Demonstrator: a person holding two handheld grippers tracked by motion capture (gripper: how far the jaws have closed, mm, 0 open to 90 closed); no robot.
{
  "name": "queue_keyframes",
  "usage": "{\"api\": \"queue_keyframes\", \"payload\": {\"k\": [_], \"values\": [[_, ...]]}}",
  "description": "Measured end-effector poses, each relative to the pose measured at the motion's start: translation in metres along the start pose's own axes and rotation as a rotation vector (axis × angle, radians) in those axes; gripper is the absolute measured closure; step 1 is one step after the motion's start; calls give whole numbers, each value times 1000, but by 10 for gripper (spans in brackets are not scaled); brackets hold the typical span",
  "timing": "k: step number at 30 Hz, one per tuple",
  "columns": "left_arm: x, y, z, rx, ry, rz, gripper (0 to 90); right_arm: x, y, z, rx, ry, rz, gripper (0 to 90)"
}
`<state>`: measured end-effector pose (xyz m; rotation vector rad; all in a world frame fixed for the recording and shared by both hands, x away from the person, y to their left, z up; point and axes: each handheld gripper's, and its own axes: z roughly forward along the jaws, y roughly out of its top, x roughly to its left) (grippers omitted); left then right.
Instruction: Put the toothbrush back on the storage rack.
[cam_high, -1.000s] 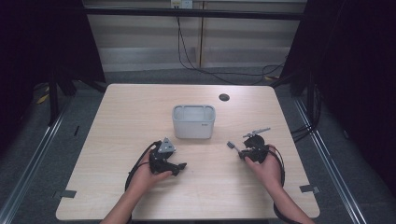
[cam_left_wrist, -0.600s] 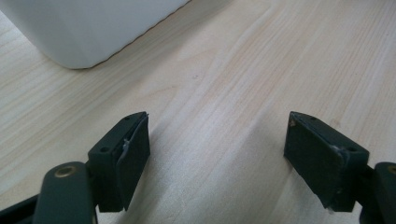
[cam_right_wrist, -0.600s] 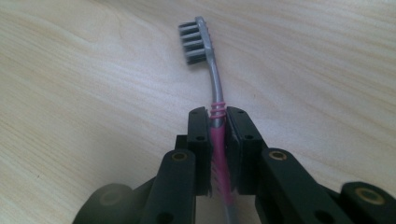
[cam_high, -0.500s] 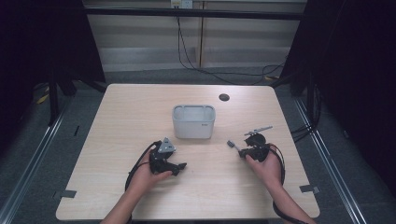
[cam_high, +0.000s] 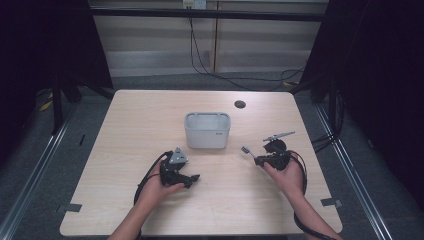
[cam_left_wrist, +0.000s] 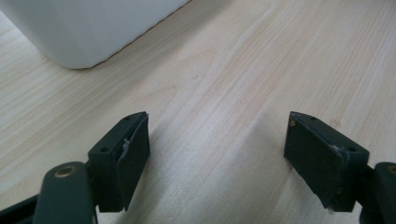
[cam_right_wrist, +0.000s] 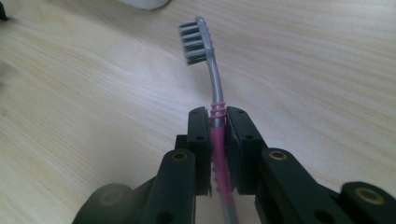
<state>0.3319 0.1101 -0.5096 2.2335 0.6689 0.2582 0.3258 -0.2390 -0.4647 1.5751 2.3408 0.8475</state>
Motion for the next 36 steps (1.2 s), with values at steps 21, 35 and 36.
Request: {"api": "queue_keyframes", "payload": {"k": [21,35,36], "values": [[0,0,0,0,1,2,222,0,12,-22,-148,67,9,809],[0,0,0,-2,-1,1,222,5,29,-40,-327,106,12,809],[0,0,0,-2,-1,1,222,5,29,-40,-327,106,12,809]]}}
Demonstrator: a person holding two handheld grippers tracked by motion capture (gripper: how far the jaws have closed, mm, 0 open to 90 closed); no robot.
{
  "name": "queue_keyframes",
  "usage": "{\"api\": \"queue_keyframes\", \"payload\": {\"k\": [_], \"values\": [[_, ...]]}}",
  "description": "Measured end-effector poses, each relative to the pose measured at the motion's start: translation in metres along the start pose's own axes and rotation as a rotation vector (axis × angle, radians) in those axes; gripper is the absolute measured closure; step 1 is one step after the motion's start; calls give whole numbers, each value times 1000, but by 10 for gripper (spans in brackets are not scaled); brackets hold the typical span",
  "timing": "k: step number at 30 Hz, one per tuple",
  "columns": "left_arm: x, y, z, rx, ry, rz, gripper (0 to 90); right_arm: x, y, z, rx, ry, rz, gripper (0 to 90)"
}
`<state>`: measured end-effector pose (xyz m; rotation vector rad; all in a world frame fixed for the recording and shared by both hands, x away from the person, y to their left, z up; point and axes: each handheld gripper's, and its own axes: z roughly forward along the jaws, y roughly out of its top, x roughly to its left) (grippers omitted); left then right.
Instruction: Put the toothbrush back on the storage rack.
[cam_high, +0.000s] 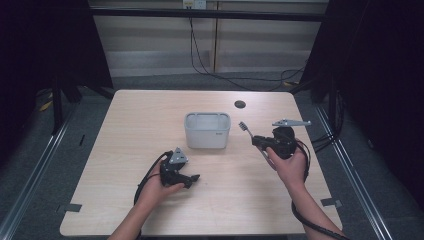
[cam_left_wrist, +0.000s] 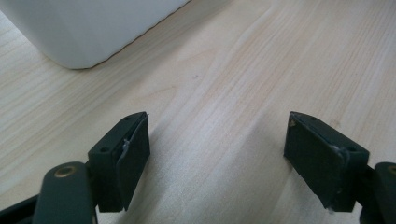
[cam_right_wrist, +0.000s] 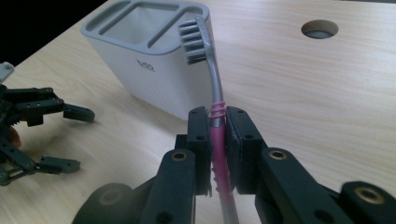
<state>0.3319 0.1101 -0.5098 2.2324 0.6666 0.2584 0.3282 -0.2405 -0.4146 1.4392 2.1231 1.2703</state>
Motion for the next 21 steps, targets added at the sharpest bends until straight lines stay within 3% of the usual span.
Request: {"api": "queue_keyframes", "payload": {"k": [21], "values": [[0,0,0,2,2,1,222,10,29,4,-105,44,18,809]]}}
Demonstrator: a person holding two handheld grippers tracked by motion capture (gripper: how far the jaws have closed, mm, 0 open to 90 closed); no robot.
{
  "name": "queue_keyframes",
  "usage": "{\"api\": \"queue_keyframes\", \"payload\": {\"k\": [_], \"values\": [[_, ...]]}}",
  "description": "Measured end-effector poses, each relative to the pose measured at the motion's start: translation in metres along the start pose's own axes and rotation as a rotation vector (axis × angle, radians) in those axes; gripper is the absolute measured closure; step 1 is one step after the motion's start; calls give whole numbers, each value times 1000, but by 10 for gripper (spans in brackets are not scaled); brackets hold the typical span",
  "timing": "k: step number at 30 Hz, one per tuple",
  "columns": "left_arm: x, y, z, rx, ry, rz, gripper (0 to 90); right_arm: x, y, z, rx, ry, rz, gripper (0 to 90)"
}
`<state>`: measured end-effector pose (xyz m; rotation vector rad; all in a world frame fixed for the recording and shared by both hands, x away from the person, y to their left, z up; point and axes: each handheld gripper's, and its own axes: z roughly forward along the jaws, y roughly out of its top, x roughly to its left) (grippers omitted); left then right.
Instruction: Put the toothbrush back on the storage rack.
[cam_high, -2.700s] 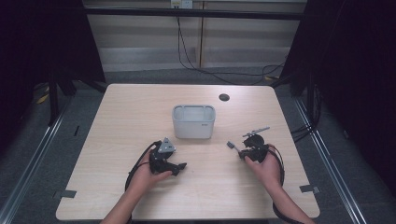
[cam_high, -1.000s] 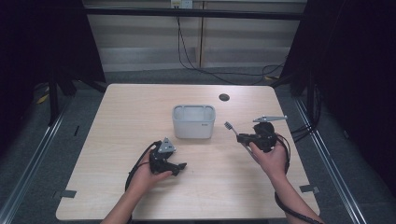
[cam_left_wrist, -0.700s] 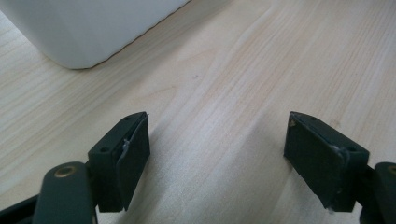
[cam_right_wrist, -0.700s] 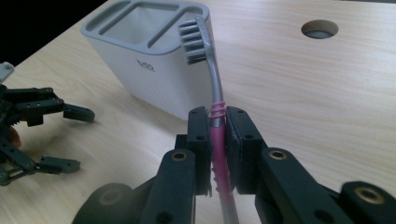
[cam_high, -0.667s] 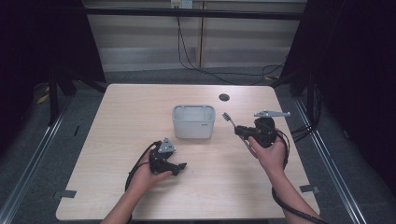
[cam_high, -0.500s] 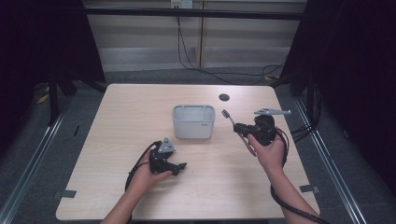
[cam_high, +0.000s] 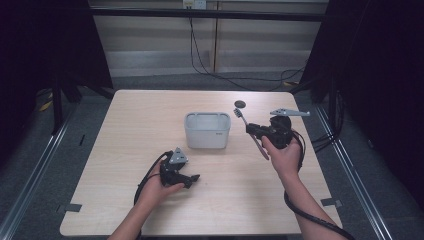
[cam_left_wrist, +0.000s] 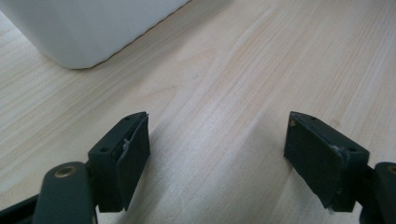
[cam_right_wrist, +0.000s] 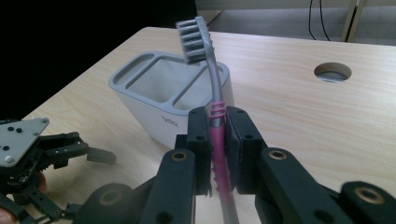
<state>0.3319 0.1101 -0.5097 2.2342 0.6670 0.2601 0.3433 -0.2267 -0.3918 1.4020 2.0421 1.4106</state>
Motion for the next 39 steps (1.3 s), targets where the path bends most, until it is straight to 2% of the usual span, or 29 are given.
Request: {"api": "queue_keyframes", "payload": {"k": [6,12,31,39], "values": [[0,0,0,-2,-2,0,222,5,6,5,-9,5,-3,809],[0,0,0,-2,-2,0,222,11,14,11,-41,16,-4,809],[0,0,0,-4,-2,-3,222,10,27,16,-138,46,50,809],[0,0,0,-3,-2,-4,222,10,31,23,-147,53,38,809]]}}
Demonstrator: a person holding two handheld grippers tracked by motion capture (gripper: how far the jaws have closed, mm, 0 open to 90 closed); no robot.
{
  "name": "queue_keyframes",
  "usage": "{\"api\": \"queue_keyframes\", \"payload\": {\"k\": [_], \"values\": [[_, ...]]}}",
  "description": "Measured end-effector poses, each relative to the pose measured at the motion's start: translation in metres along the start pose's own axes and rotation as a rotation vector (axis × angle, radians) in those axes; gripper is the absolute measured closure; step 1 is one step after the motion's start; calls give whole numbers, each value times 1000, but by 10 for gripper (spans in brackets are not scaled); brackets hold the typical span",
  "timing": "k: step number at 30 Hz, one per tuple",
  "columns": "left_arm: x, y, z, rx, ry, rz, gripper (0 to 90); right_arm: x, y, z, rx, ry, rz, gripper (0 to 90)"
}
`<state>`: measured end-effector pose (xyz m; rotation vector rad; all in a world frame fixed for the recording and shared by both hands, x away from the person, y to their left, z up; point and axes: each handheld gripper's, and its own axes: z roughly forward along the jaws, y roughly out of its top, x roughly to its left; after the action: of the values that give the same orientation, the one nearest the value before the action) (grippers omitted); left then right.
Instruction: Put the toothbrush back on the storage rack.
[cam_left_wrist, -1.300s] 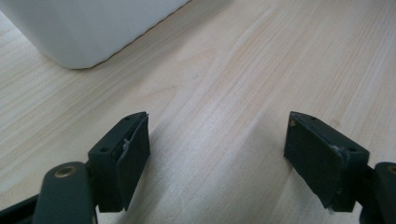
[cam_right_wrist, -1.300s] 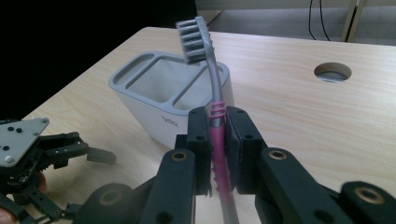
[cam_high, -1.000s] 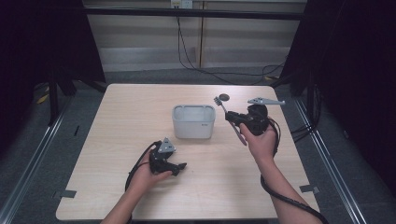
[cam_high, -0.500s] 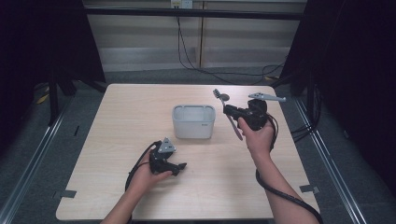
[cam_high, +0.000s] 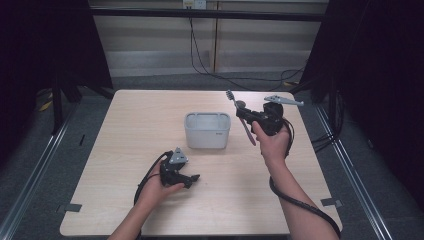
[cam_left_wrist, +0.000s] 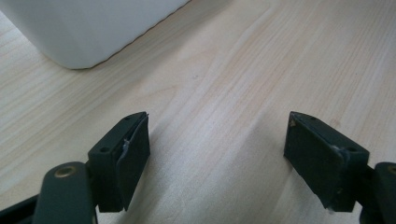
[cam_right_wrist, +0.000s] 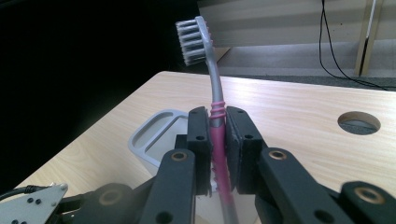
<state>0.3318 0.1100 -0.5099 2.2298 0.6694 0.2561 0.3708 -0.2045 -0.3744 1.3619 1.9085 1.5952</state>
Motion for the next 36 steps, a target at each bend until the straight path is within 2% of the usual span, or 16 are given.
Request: {"api": "queue_keyframes", "payload": {"k": [14,36], "values": [[0,0,0,-6,0,-6,222,3,15,15,-34,7,-11,808],[0,0,0,-6,0,-5,222,4,20,38,-62,16,-11,808]]}}
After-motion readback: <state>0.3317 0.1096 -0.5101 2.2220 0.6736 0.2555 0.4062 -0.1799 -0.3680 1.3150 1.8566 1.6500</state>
